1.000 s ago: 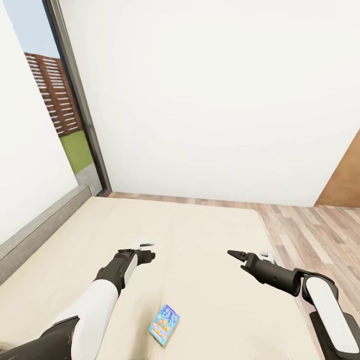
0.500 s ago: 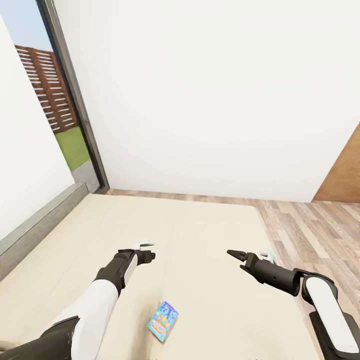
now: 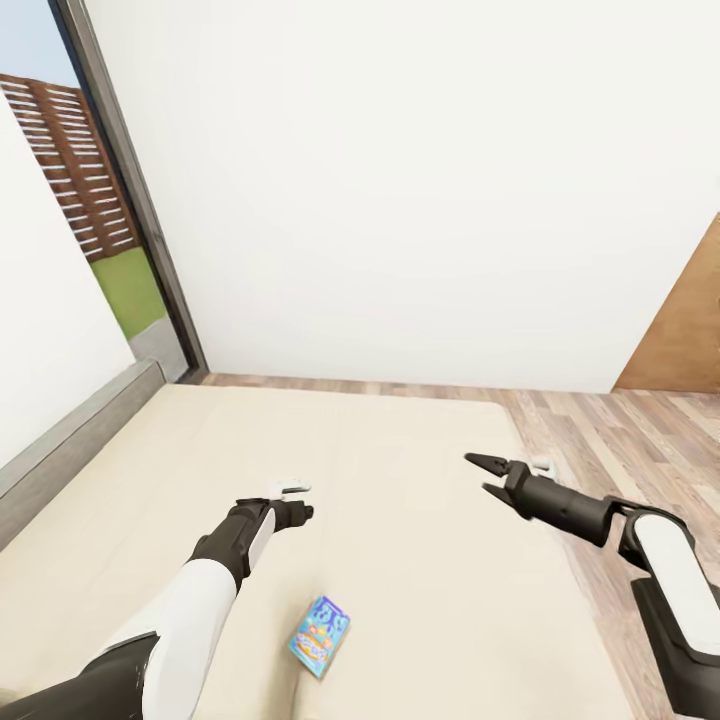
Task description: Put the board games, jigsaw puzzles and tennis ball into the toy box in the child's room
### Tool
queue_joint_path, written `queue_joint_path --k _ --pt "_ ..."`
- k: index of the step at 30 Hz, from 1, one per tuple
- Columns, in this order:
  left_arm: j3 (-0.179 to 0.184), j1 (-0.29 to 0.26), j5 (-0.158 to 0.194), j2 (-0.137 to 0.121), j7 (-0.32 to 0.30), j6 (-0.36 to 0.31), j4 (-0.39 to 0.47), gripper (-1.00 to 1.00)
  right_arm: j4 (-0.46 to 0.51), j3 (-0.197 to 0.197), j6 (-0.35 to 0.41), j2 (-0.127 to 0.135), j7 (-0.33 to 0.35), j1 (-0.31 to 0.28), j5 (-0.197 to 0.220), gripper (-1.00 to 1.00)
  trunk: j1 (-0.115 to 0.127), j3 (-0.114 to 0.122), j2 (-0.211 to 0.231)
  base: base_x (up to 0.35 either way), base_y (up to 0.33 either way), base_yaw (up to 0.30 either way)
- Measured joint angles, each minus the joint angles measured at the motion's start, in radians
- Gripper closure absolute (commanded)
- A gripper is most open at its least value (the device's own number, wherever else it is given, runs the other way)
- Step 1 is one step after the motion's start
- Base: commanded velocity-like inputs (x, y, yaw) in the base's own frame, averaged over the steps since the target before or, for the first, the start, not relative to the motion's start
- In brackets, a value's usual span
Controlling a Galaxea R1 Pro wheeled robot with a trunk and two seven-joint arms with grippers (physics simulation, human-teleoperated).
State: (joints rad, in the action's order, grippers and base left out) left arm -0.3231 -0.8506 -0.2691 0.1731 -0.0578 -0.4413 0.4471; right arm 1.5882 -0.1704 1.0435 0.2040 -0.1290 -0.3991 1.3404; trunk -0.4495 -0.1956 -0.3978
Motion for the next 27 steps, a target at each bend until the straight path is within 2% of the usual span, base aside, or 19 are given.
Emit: queue_joint_path --k 4,11,12,15,22,27 --pt "0.0 0.0 0.0 0.0 -0.016 -0.001 0.0 -1.0 -0.003 0.006 0.0 0.045 -0.004 -0.095 0.065 -1.0 0.0 -0.007 0.0 0.0 0.0 -0.031" --pt "0.0 0.0 0.0 0.0 -0.023 -0.001 0.0 -1.0 -0.018 0.012 0.0 0.066 -0.021 -0.237 0.094 -1.0 0.0 -0.018 0.0 0.0 0.0 -0.008" --pt "0.0 0.0 0.0 0.0 -0.023 -0.001 0.0 -1.0 -0.034 0.02 0.0 0.068 -0.031 -0.277 0.098 -1.0 0.0 -0.02 0.0 0.0 0.0 -0.003" --pt "0.0 0.0 0.0 0.0 -0.024 -0.001 0.0 -1.0 -0.067 0.051 0.0 0.069 -0.051 -0.335 0.099 -1.0 0.0 -0.025 0.0 0.0 0.0 -0.002" --pt "0.0 0.0 0.0 0.0 -0.024 -0.002 0.0 -1.0 -0.17 0.16 0.0 0.062 -0.107 -0.442 0.1 -1.0 0.0 -0.036 0.0 0.0 0.0 0.0" --pt "0.0 0.0 0.0 0.0 -0.025 -0.003 0.0 -1.0 -0.244 0.203 -0.001 0.052 -0.15 -0.489 0.1 -1.0 0.0 -0.045 0.0 0.0 0.0 0.0"
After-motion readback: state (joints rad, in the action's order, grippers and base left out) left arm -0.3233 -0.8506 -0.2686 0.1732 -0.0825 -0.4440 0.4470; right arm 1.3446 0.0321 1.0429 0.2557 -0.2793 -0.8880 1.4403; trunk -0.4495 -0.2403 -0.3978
